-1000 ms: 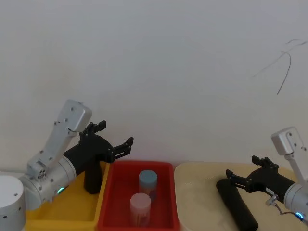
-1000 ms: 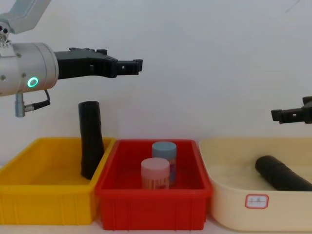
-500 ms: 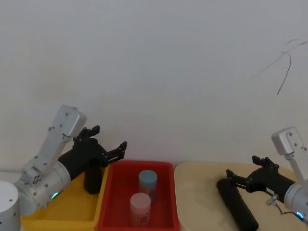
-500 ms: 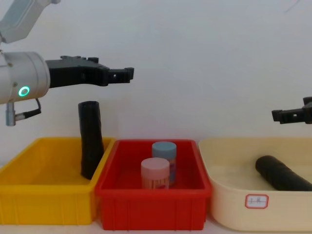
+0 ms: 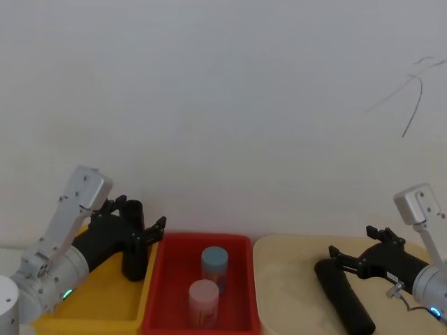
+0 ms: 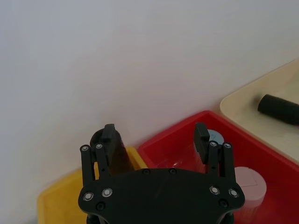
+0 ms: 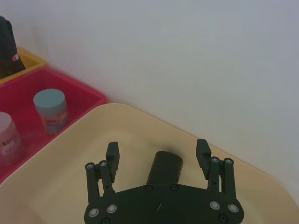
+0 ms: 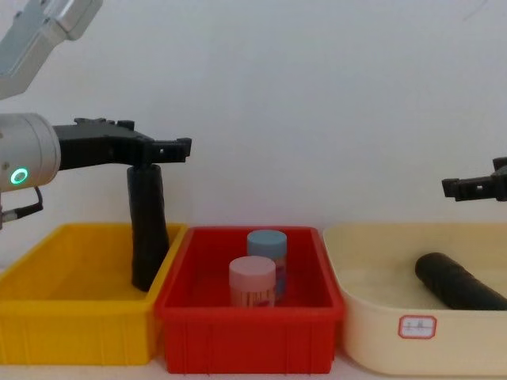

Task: Pick up the garbage bag with the one hand and transfer it to the other hand.

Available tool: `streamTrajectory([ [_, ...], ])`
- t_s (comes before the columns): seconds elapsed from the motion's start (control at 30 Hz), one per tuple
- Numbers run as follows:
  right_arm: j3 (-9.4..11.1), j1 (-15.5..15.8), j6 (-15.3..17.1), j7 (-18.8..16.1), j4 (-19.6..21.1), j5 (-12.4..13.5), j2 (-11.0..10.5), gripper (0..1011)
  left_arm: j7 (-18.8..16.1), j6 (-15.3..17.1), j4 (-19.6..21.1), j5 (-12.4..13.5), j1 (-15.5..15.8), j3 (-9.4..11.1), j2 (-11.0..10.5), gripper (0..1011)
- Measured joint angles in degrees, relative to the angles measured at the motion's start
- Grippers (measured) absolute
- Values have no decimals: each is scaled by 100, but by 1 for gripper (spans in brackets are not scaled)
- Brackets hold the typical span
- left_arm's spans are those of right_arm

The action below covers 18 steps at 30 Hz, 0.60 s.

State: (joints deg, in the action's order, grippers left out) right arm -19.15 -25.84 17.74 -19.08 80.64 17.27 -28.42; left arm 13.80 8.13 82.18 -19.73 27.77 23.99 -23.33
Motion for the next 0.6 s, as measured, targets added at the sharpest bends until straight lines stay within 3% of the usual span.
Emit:
streamTrajectory([
  [0.27, -81, -81, 33, -190, -72, -10, -5, 1002, -43, 19, -65, 40, -26, -26, -3, 1002],
  [0.6, -429, -448, 111, -849, -422, -41, 10, 1002, -71, 29, -109, 62, -43, -45, -8, 1002],
])
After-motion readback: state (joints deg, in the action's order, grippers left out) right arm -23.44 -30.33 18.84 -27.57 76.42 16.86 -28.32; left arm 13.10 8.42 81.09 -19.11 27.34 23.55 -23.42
